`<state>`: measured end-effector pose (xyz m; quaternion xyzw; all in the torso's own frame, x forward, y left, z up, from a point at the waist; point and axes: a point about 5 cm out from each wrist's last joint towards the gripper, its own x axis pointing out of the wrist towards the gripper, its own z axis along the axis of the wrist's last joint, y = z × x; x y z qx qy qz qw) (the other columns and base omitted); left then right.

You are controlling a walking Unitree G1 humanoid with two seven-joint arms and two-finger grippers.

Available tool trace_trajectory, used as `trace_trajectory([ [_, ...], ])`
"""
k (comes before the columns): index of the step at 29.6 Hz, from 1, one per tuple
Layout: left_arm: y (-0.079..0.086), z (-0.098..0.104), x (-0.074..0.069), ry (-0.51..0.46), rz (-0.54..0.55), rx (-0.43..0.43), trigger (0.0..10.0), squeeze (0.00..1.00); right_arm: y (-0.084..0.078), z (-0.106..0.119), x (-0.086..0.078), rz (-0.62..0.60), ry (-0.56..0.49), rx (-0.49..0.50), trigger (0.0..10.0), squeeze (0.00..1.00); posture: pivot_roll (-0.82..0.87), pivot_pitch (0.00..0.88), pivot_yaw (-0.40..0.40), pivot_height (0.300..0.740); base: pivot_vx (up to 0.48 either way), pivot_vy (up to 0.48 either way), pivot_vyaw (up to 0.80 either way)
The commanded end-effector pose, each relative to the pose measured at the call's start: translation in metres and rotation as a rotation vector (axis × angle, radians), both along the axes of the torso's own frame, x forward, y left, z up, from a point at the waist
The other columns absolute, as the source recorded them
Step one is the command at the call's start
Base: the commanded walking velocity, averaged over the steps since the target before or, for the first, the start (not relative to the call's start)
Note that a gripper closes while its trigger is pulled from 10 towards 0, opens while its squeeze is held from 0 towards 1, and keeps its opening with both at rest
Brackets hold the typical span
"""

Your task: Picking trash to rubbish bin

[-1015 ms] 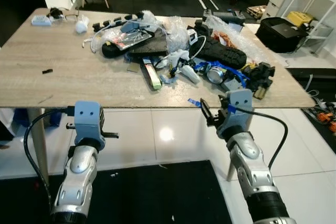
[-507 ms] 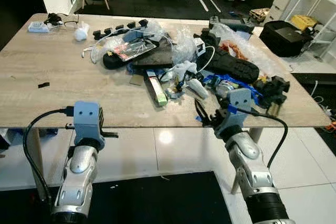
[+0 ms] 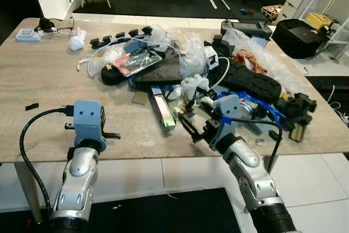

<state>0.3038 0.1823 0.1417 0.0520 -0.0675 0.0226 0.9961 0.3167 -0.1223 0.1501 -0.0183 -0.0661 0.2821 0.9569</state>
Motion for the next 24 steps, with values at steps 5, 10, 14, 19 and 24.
trace_trajectory([
  [5,-0.007,0.001,-0.003,-0.003,-0.052,-0.01,10.0,0.0,-0.003,-0.006,-0.001,0.006,0.031,-0.046,10.0,0.0,-0.01,0.157,-0.069,0.74,0.292,0.0,0.0],
  [10,-0.011,0.005,-0.005,-0.043,-0.098,-0.002,10.0,0.0,0.002,-0.003,0.001,0.045,0.034,-0.034,10.0,0.0,-0.01,0.159,-0.07,0.74,0.0,0.0,0.0],
  [14,-0.008,0.008,-0.006,-0.06,-0.11,0.003,10.0,0.0,0.009,0.001,0.002,0.094,0.043,-0.02,10.0,0.0,-0.01,0.164,-0.07,0.74,0.0,0.0,0.0],
  [19,-0.004,0.01,-0.005,-0.069,-0.121,0.038,10.0,0.0,0.02,0.003,0.003,0.15,0.064,-0.011,10.0,0.0,-0.01,0.17,-0.07,0.74,0.0,0.0,0.0],
  [24,-0.007,0.01,-0.003,-0.064,-0.193,0.074,10.0,0.0,0.024,-0.004,0.012,0.119,0.1,-0.058,10.0,0.0,0.0,0.179,-0.071,0.74,0.0,0.0,0.0],
])
